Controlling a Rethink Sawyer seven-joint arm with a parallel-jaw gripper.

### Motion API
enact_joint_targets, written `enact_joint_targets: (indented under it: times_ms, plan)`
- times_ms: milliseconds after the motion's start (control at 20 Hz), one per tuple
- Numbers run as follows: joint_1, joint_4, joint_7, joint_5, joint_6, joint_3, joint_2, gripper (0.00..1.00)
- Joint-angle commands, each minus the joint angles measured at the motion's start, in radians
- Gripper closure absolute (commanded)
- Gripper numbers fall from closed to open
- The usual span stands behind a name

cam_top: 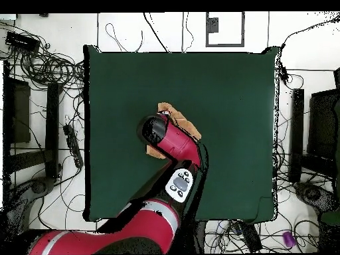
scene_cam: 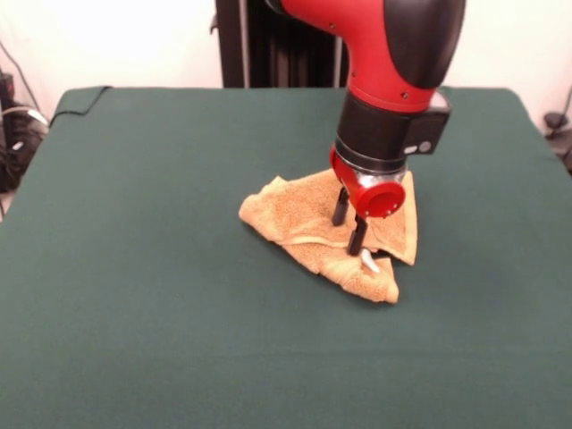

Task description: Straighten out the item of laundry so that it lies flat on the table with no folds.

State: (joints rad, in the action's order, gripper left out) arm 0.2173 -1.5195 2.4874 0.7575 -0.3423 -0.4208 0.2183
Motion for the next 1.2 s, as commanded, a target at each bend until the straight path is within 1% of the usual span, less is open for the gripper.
enact_joint_targets:
  times_ms: [50, 150, 200, 450, 1000, 1200]
  plan:
    - [0.05, 0.059, 0.274, 0.062, 0.018, 0.135, -0.14, 0.0]
    - [0.067, 0.075, 0.283, 0.06, 0.004, 0.114, -0.154, 0.0]
    - [0.061, 0.07, 0.276, 0.061, 0.008, 0.122, -0.149, 0.0]
    - [0.067, 0.067, 0.279, 0.057, -0.024, 0.1, -0.138, 0.0]
    - [0.026, -0.014, 0.216, 0.054, 0.012, 0.167, -0.059, 0.0]
    - [0.033, -0.007, 0.228, 0.052, 0.001, 0.154, -0.066, 0.0]
